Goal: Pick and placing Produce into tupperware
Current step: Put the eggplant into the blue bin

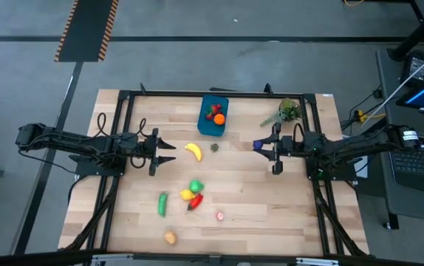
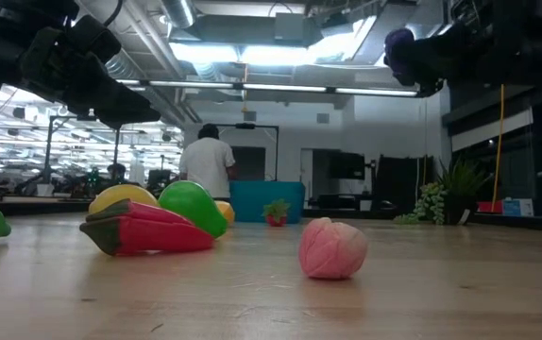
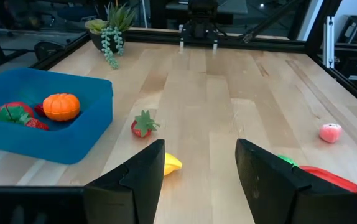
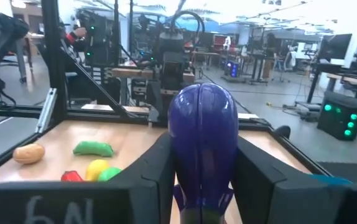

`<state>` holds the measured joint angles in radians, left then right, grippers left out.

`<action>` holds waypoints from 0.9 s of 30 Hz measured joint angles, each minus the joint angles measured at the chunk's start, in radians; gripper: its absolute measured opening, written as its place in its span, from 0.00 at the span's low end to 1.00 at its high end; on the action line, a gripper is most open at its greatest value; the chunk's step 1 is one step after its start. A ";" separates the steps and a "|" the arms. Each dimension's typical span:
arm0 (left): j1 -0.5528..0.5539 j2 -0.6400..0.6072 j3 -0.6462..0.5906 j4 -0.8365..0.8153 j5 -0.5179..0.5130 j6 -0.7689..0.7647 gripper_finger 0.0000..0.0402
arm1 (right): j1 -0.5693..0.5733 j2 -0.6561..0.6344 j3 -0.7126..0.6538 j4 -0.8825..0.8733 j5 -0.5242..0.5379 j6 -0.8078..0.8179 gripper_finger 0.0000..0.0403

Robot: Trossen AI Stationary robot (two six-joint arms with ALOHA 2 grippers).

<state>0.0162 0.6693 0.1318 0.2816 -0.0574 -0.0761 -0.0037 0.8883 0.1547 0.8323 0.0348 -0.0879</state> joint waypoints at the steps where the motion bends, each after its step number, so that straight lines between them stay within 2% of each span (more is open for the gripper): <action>1: 0.000 0.000 0.000 0.000 0.000 0.000 0.47 | -0.001 0.000 0.000 0.002 -0.004 0.000 0.31; 7: 0.000 0.000 0.000 0.000 0.000 0.000 0.47 | -0.001 0.000 0.000 0.022 0.002 -0.010 0.31; 17: 0.000 0.000 0.000 0.000 0.000 0.000 0.47 | -0.001 0.009 0.001 0.033 0.257 -0.078 0.31; 27: 0.000 0.000 0.000 0.000 0.000 0.000 0.47 | -0.010 0.137 0.044 0.040 0.370 -0.109 0.31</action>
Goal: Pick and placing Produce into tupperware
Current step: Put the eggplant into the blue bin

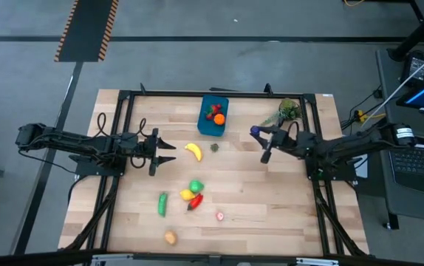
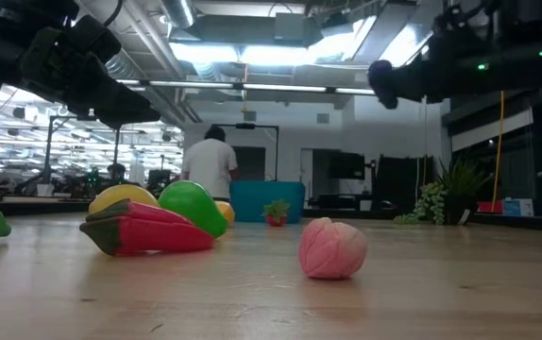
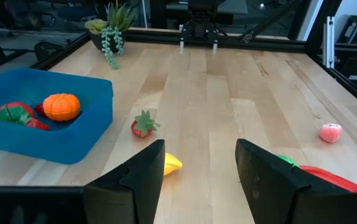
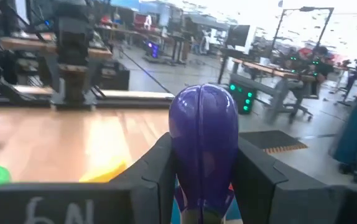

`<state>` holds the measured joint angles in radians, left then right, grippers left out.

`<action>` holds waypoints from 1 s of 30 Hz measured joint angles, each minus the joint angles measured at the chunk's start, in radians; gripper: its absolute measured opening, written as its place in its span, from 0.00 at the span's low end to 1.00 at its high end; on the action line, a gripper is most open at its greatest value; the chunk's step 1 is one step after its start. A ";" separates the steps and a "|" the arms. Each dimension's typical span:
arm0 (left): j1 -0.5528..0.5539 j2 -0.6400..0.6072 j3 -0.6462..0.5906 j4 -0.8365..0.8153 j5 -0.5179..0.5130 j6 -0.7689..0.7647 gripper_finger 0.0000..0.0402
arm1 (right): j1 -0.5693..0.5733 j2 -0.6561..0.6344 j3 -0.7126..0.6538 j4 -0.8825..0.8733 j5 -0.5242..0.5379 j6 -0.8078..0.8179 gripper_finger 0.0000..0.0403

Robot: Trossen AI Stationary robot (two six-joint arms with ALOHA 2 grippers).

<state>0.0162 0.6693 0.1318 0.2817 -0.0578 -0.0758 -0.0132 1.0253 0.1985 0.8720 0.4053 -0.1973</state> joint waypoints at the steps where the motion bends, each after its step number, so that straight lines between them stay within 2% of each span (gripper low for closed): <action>1: 0.000 0.000 0.000 0.000 0.000 0.000 0.47 | -0.006 0.023 0.015 -0.001 0.000 -0.012 0.31; 7: 0.000 0.000 0.000 0.000 0.000 0.000 0.47 | -0.044 0.212 0.145 -0.024 -0.001 -0.117 0.31; 11: 0.000 0.000 0.000 0.000 0.000 0.000 0.47 | -0.088 0.322 0.225 -0.038 0.002 -0.130 0.31; 20: 0.000 0.000 0.000 -0.001 0.000 0.000 0.47 | -0.204 0.508 0.390 -0.041 -0.263 -0.094 0.31; 30: 0.000 0.000 0.000 -0.004 0.000 0.000 0.47 | -0.280 0.670 0.550 -0.107 -0.405 -0.072 0.31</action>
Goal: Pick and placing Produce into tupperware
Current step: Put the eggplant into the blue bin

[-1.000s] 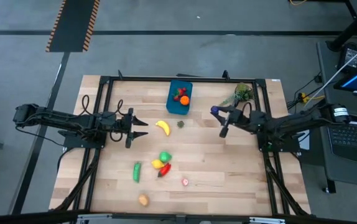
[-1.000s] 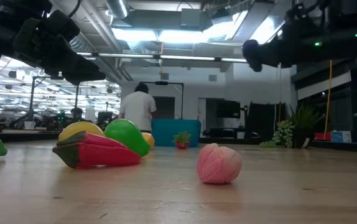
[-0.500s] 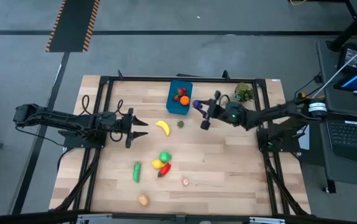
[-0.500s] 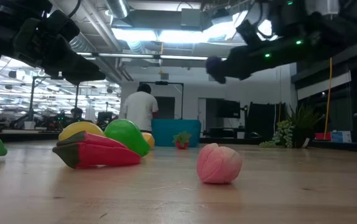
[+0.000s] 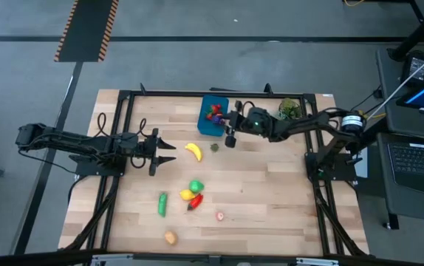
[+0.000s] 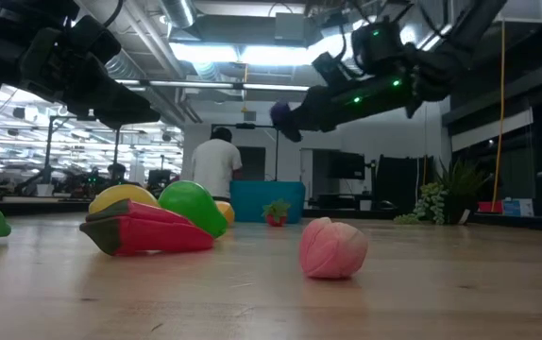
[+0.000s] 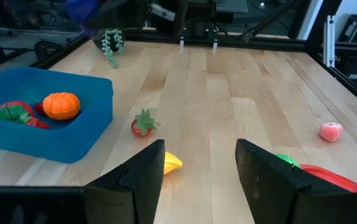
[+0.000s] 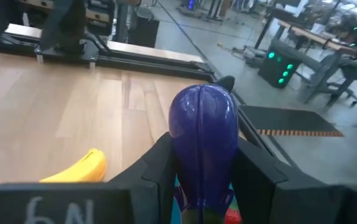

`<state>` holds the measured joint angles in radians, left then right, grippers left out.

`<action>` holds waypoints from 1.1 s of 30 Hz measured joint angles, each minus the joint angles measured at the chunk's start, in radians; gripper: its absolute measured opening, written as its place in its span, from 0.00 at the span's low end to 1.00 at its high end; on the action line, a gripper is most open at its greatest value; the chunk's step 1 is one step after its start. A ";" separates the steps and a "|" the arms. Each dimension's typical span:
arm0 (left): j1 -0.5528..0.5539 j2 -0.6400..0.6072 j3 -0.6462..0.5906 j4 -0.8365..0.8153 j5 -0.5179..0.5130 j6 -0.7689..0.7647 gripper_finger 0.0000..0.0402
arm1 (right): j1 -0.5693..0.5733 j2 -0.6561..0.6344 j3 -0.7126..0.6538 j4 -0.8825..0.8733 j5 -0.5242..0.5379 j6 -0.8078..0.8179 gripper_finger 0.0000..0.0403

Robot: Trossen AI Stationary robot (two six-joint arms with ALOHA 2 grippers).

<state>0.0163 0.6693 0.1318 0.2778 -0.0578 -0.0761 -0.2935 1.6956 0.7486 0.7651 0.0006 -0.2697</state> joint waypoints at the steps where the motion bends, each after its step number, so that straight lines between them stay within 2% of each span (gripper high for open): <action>1: 0.000 0.000 0.000 0.000 0.000 0.000 0.47 | -0.008 0.017 0.016 -0.001 -0.019 0.001 0.31; 4: 0.000 0.000 0.000 0.000 0.000 0.000 0.47 | -0.033 0.059 0.068 -0.037 -0.088 0.015 0.31; 8: 0.000 0.000 0.000 0.000 0.000 0.000 0.47 | -0.059 0.094 0.170 -0.228 -0.170 0.032 0.31; 13: 0.000 0.000 0.000 0.000 0.000 0.000 0.47 | -0.062 0.098 0.298 -0.481 -0.183 -0.018 0.31; 17: 0.000 0.000 0.000 0.000 0.000 0.000 0.47 | -0.075 0.098 0.416 -0.748 -0.236 -0.038 0.31; 20: 0.000 0.000 0.000 0.000 0.000 0.000 0.47 | -0.077 0.097 0.478 -0.874 -0.238 -0.070 0.31; 27: 0.000 0.000 0.000 0.000 0.000 -0.001 0.47 | -0.085 0.097 0.592 -1.055 -0.310 -0.111 0.31; 33: 0.000 0.000 0.000 0.000 0.000 -0.002 0.47 | -0.103 0.097 0.621 -1.110 -0.339 -0.126 0.31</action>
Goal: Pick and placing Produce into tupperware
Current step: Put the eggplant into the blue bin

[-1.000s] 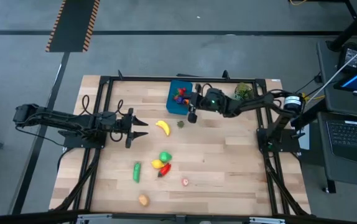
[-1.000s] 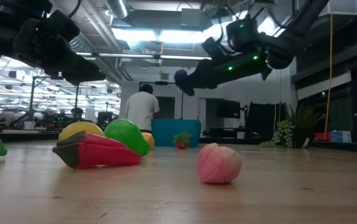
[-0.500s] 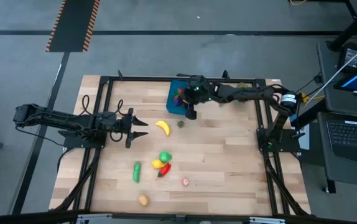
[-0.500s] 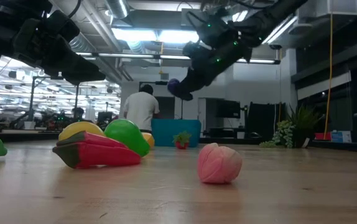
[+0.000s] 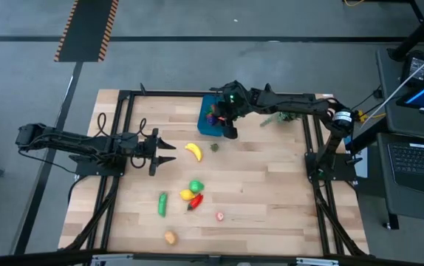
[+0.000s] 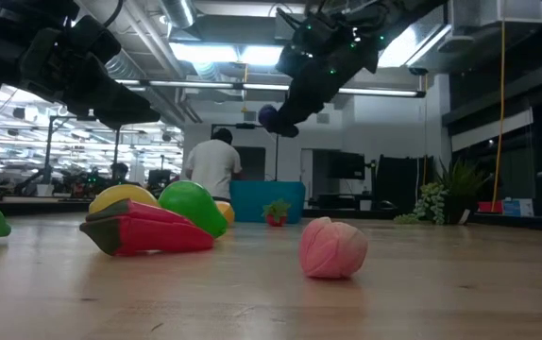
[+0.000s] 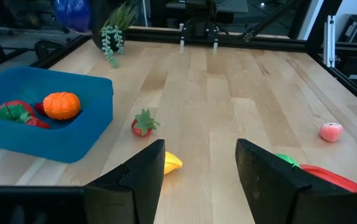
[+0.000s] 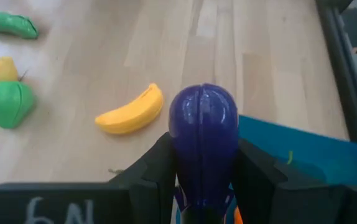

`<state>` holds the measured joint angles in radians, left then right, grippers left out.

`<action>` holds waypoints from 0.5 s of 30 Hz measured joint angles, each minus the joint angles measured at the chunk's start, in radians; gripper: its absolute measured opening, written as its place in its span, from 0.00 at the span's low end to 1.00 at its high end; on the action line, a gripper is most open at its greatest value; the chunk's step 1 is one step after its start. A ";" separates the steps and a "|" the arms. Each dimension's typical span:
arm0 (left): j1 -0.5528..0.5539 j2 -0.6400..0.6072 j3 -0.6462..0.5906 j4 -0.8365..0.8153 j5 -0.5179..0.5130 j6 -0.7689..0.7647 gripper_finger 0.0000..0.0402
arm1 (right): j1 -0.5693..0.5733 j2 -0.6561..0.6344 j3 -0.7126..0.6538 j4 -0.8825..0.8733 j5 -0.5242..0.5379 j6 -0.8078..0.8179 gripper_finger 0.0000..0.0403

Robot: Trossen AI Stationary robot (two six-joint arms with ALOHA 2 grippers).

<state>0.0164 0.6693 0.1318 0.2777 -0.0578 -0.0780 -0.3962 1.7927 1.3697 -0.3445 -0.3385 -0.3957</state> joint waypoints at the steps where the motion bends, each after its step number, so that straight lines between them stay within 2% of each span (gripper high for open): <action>1: 0.000 0.000 0.000 0.000 0.000 -0.001 0.47 | -0.004 0.000 0.000 0.001 -0.006 0.000 0.31; 6: 0.000 0.000 0.000 0.000 0.000 -0.002 0.47 | -0.020 0.019 0.002 0.013 -0.028 0.000 0.31; 10: 0.000 0.000 0.000 0.000 0.000 -0.002 0.47 | -0.026 0.084 0.021 -0.006 -0.033 0.000 0.31; 15: 0.000 0.000 0.000 -0.001 0.000 -0.002 0.47 | -0.037 0.194 0.144 -0.106 -0.056 -0.003 0.31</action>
<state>0.0162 0.6693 0.1318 0.2764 -0.0578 -0.0795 -0.4329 1.9870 1.5135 -0.4505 -0.3943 -0.3992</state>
